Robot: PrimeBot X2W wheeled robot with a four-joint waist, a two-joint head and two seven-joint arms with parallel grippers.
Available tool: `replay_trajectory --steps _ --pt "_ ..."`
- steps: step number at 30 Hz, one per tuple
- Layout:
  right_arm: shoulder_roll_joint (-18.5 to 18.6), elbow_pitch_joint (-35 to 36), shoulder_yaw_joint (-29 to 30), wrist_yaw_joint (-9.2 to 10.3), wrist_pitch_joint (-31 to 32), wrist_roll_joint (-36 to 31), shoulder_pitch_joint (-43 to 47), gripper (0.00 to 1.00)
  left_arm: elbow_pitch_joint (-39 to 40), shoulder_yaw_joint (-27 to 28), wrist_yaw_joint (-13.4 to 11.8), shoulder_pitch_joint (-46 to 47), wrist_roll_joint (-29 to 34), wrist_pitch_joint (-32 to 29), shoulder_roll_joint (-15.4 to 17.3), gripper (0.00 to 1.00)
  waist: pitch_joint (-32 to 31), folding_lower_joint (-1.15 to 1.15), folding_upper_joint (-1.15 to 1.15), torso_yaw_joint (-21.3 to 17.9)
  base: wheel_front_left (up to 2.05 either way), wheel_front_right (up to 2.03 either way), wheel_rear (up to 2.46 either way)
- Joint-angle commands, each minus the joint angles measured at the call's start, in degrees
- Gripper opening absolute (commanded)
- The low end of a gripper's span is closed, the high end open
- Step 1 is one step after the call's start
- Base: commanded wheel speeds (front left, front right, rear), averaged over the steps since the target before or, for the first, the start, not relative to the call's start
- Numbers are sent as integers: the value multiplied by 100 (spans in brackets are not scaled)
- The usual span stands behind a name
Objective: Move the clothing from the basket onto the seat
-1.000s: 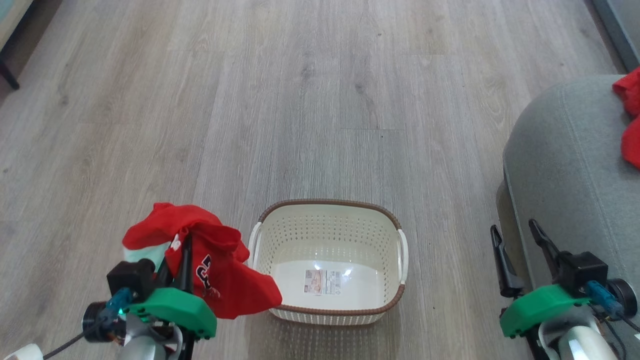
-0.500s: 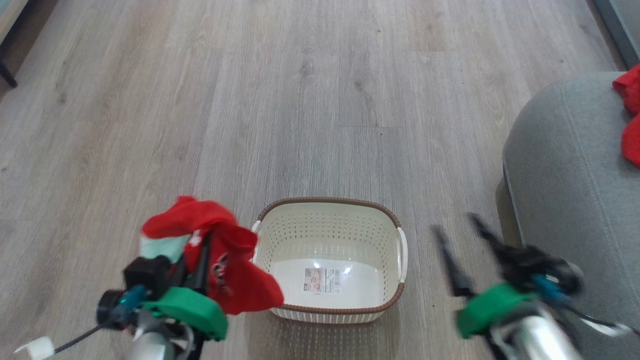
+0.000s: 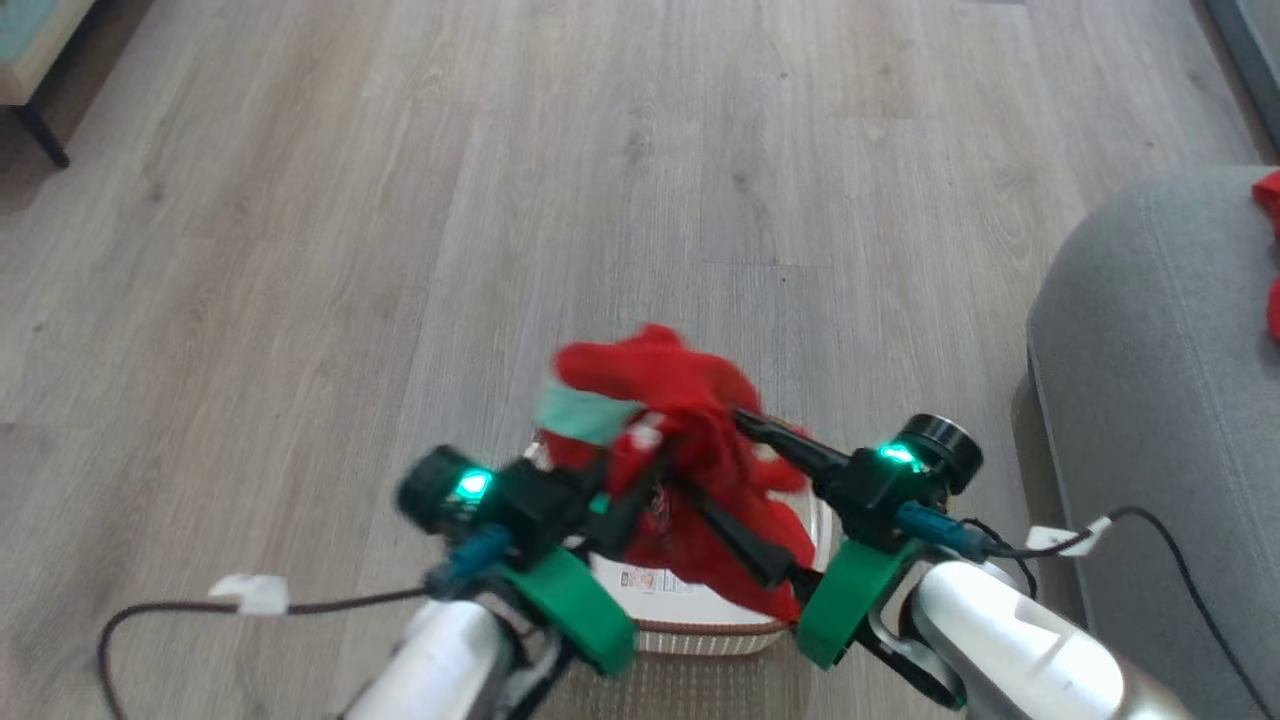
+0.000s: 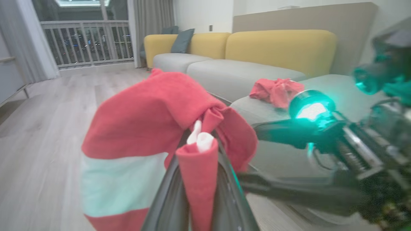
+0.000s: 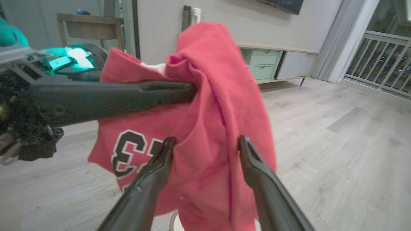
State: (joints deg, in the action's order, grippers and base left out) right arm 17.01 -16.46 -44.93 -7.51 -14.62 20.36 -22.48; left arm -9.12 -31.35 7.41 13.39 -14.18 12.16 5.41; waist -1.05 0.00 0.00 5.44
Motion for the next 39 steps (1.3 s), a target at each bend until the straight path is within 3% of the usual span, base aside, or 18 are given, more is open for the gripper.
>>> replay_trajectory --steps 1,6,8,13,14,16,17,18,23,29,30,34,39 --pt "80 100 -199 2 -38 140 -259 100 347 -116 5 419 -140 17 111 0 -25 0 0 34 0 0 0" --pt "207 -59 -779 2 -38 555 -595 100 631 -961 6 762 -705 108 396 0 -68 0 0 105 0 0 0" --pt "217 -45 -910 2 -38 744 -667 0 648 -1122 6 846 -908 144 504 0 -81 0 0 119 0 0 0" --pt "348 -75 -1099 2 -38 1081 -742 0 504 -1198 7 899 -1169 201 675 0 -80 0 0 112 0 0 0" --pt "369 -85 -1080 2 -38 1118 -741 0 474 -1192 7 899 -1179 210 693 7 -76 0 0 108 0 0 0" --pt "420 -113 -1028 2 -38 1141 -731 0 411 -1160 4 884 -1180 229 716 47 -70 0 0 84 0 0 0" --pt "442 -124 -991 2 -38 1150 -719 0 373 -1142 -6 872 -1162 237 728 75 -62 0 0 61 0 0 0" --pt "464 -133 -952 2 -38 1149 -711 0 338 -1120 -24 852 -1149 245 732 97 -50 0 0 26 0 0 0" --pt "593 -148 -690 2 -38 1109 -655 0 121 -1070 -87 720 -1124 269 655 100 31 0 0 -293 0 0 0" --pt "702 -86 -520 2 -38 1022 -626 0 -10 -991 -100 544 -1103 281 440 100 118 0 0 -990 0 0 0" --pt "757 -62 -448 2 -38 996 -619 0 -19 -945 -88 482 -1076 282 313 100 162 0 0 -1314 0 0 0" --pt "862 -12 -256 2 -38 960 -597 0 -27 -852 -54 393 -993 283 96 100 308 0 0 -1945 0 0 0" --pt "1020 25 0 2 -38 916 -520 0 -74 -893 -20 395 -900 283 -51 100 463 0 0 -2345 0 0 0"
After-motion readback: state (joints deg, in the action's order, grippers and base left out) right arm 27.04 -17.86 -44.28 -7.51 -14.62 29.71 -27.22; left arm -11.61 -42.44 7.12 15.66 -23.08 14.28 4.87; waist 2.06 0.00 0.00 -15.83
